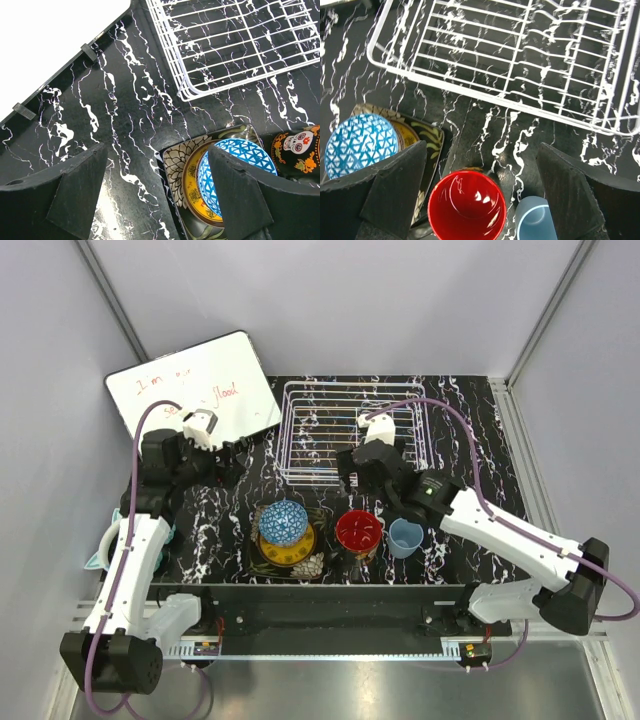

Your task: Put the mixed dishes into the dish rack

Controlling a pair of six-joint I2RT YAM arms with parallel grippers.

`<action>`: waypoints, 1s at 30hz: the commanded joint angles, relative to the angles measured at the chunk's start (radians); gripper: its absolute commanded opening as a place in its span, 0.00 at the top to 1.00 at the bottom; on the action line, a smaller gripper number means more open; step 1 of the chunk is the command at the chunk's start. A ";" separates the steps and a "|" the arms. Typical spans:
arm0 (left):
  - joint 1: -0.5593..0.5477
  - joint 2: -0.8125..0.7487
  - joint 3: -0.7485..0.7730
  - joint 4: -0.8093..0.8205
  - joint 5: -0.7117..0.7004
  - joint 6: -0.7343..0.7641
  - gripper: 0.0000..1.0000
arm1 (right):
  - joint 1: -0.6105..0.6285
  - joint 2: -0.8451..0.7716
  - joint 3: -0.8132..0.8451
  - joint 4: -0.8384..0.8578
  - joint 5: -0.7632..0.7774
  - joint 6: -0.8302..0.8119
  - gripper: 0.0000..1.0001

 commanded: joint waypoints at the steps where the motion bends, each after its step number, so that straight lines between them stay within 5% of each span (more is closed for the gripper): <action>1: -0.003 -0.010 0.024 0.013 -0.028 0.000 0.13 | 0.005 0.038 0.052 0.045 -0.073 -0.061 0.00; 16: -0.017 -0.045 -0.019 0.055 -0.093 0.035 0.14 | 0.005 0.490 0.328 -0.070 -0.386 -0.245 0.06; 30: -0.020 -0.099 -0.100 0.061 -0.057 0.052 0.14 | 0.006 0.561 0.339 -0.043 -0.549 -0.255 0.22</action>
